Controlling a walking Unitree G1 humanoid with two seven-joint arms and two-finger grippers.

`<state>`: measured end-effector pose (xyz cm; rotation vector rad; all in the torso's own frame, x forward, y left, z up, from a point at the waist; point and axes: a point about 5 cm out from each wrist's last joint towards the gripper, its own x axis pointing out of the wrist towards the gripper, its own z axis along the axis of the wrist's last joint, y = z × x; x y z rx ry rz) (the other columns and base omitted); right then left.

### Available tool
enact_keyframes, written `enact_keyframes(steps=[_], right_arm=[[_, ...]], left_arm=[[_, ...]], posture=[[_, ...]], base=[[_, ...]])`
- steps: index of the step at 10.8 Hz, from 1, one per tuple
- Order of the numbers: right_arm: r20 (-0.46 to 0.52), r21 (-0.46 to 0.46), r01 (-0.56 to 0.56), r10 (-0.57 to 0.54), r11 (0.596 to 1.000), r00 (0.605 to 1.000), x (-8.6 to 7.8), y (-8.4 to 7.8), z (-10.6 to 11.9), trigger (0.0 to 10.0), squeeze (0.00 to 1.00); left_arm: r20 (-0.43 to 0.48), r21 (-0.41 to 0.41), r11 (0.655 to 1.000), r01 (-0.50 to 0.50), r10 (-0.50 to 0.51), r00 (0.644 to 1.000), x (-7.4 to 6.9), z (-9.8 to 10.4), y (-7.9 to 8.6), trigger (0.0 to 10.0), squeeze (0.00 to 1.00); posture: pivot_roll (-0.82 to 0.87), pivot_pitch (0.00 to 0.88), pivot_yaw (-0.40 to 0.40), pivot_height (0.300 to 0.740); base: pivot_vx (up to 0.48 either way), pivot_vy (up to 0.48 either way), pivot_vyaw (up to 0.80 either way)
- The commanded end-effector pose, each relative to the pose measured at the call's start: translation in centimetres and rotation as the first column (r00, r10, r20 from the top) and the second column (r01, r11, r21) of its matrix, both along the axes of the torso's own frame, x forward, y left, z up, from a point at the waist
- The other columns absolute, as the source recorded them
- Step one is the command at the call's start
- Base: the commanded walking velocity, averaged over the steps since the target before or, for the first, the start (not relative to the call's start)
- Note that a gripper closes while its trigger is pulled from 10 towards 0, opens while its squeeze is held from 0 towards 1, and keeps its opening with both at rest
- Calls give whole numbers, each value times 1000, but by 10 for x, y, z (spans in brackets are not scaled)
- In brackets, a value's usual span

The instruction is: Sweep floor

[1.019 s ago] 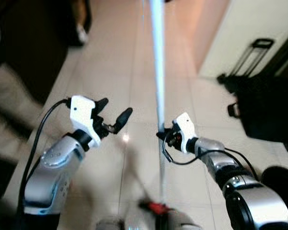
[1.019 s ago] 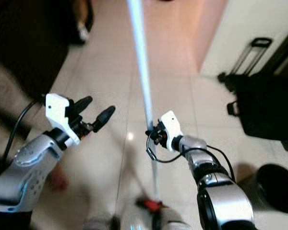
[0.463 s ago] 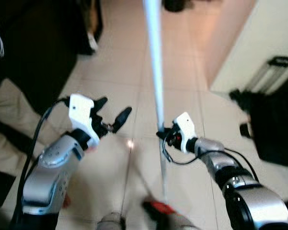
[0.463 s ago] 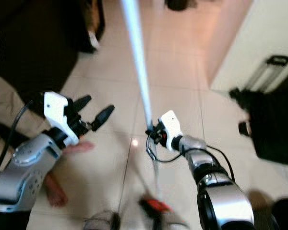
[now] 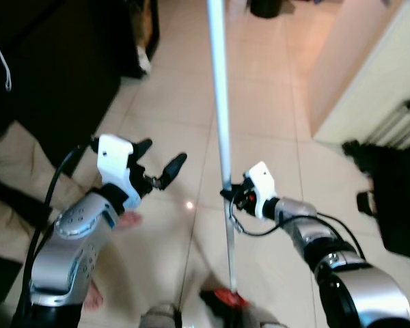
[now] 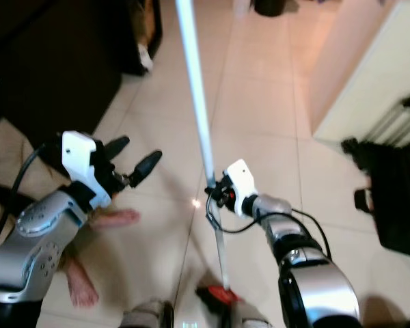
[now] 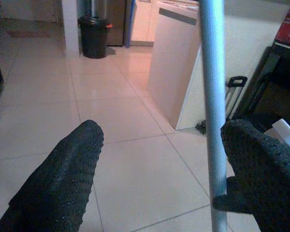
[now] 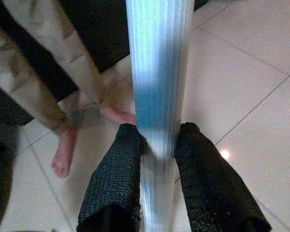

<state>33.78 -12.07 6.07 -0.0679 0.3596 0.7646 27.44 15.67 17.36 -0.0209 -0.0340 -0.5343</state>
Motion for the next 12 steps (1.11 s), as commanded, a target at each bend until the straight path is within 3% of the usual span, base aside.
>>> enact_keyframes(steps=[1,8,12], right_arm=[[30,8,35,-35,999,999,5,-10,7,10000,0],[30,49,96,-97,994,995,2,-3,2,10000,0],[31,76,108,-110,991,993,1,2,1,10000,0]], left_arm=[[9,2,1000,22,-22,1000,-1,3,-6,10000,0],[-1,4,1000,30,-30,1000,-1,3,-4,10000,0],[-15,1,998,68,-68,998,-2,-1,-11,10000,0]], posture=[[112,171,-45,740],[113,181,-1,740],[122,167,6,740]], base=[[480,0,0],[480,0,-110],[76,0,0]])
